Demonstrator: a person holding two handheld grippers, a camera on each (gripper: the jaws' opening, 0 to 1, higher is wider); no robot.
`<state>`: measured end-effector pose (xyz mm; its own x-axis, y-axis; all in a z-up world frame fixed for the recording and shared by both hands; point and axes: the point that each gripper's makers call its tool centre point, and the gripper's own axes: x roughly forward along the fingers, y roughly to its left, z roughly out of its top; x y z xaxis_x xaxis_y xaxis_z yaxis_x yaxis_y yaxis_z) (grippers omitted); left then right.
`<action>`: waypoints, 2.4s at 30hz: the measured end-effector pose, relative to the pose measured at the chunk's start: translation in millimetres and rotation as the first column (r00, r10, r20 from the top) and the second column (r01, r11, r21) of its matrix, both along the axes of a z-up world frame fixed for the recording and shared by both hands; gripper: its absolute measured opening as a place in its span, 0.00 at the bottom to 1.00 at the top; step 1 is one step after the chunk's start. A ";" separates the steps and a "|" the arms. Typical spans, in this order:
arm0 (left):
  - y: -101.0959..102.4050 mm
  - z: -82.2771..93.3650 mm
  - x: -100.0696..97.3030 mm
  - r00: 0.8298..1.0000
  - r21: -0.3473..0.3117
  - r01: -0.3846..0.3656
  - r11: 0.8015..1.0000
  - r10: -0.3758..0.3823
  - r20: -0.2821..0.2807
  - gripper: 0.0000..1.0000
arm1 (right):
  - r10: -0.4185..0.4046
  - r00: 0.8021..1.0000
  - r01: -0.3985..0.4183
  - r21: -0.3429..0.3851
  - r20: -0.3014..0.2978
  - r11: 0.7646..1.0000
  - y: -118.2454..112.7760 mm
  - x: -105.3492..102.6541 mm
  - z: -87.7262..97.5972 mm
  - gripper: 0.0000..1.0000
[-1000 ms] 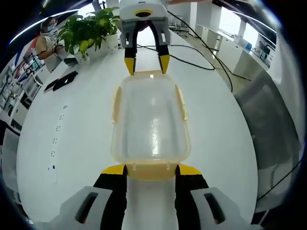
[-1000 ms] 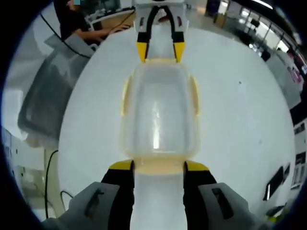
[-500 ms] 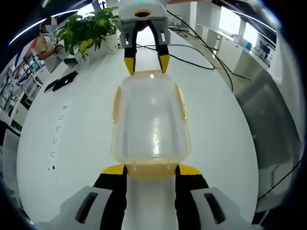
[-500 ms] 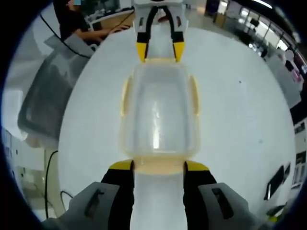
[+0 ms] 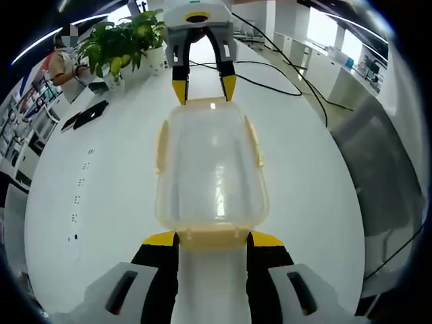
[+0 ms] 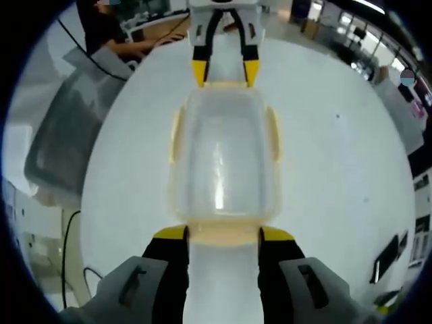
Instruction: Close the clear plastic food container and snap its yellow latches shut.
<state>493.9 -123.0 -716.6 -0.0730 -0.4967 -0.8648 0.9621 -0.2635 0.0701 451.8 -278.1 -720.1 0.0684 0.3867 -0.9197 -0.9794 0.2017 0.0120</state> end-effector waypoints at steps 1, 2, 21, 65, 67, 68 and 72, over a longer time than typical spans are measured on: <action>0.0 -0.3 0.1 1.000 0.000 0.000 1.000 0.000 0.000 0.33 | -0.001 1.000 0.001 0.000 0.000 1.000 -0.1 0.0 -0.6 0.36; 0.0 -0.6 0.0 1.000 0.000 -0.001 1.000 0.001 -0.001 0.33 | 0.000 1.000 0.000 -0.001 0.001 1.000 -0.3 -0.1 -1.3 0.36; 1.3 3.0 0.9 0.999 -0.024 -0.001 1.000 0.001 0.033 0.34 | 0.003 0.999 -0.003 -0.003 0.033 1.000 -0.5 4.1 -3.7 0.37; 29.1 16.0 7.4 0.903 -0.103 -0.429 0.897 0.427 -0.042 0.35 | -0.453 0.890 0.433 0.212 0.054 0.876 -16.5 -11.8 20.6 0.35; 31.8 15.6 7.1 0.893 -0.093 -0.450 0.888 0.447 -0.045 0.34 | -0.469 0.881 0.449 0.212 0.056 0.868 -17.7 -11.4 21.2 0.34; 33.3 15.5 6.8 0.889 -0.086 -0.458 0.885 0.456 -0.044 0.34 | -0.477 0.877 0.456 0.213 0.055 0.864 -18.3 -11.2 21.5 0.34; 37.0 15.8 7.2 0.865 -0.062 -0.502 0.863 0.500 -0.045 0.33 | -0.537 0.843 0.513 0.237 0.044 0.825 -20.5 -7.0 26.5 0.31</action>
